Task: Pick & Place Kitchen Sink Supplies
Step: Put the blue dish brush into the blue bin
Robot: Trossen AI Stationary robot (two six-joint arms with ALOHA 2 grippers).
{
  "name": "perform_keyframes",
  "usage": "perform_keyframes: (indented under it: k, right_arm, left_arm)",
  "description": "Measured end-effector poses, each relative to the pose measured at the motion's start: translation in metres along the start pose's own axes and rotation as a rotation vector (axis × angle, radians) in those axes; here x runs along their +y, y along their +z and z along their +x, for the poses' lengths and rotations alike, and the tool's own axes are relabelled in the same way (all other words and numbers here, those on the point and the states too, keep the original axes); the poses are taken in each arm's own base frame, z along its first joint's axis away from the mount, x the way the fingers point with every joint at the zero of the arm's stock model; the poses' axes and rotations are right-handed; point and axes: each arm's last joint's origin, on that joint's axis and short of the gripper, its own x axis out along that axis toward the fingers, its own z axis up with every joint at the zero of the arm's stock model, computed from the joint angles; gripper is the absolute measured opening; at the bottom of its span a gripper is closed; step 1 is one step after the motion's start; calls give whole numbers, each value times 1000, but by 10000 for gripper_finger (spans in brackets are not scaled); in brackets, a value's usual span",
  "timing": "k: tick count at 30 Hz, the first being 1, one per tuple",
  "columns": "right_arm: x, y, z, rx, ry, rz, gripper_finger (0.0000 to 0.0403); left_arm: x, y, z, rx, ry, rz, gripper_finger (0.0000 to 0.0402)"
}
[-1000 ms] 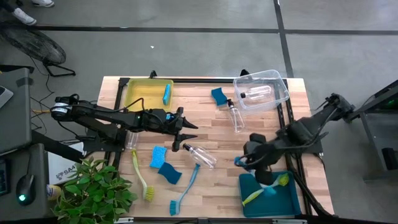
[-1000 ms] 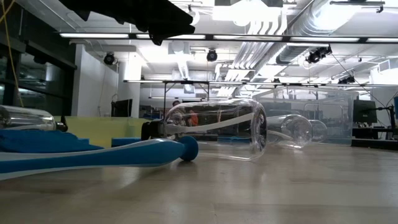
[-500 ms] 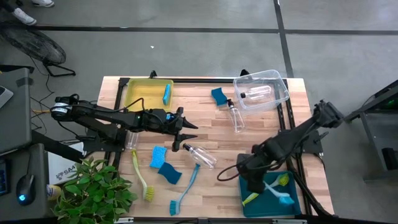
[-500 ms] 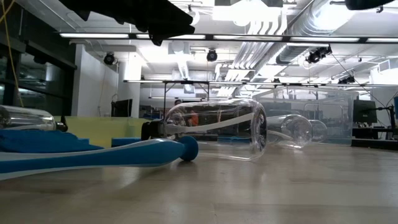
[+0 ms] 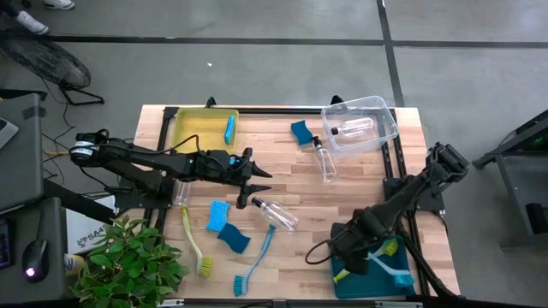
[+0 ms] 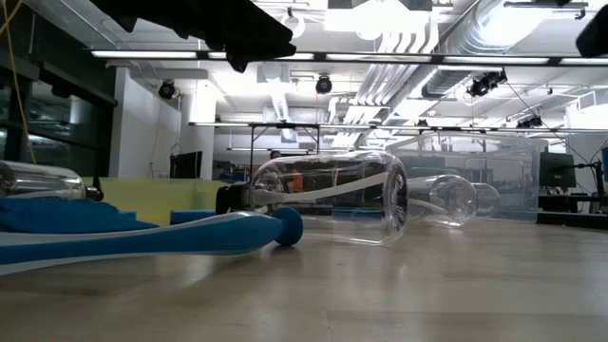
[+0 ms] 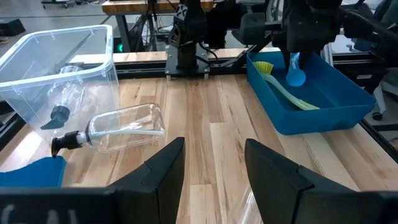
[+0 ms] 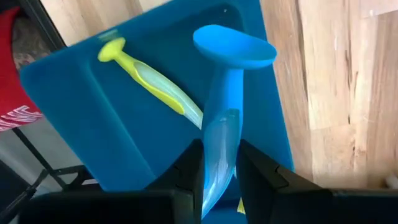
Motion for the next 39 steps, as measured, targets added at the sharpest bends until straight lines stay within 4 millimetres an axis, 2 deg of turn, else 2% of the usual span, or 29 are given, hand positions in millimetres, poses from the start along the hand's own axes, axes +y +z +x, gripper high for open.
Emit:
perform_keyframes:
  k: [13, 22, 33, 39]
  right_arm:
    - [3, -1, 4, -46, -9, -61, 64]
    - [-1, -3, 28, -6, 34, -36, 64]
    - [-1, -1, 31, -18, 49, -51, 64]
    - [-1, -1, 31, -19, 48, -51, 112]
  left_arm:
    - [0, 0, 0, 1, 0, -17, 163]
    - [0, -1, 0, 10, 0, -24, 163]
    - [0, -1, 0, 10, 1, -25, 163]
    - [0, -1, 0, 10, 1, -25, 163]
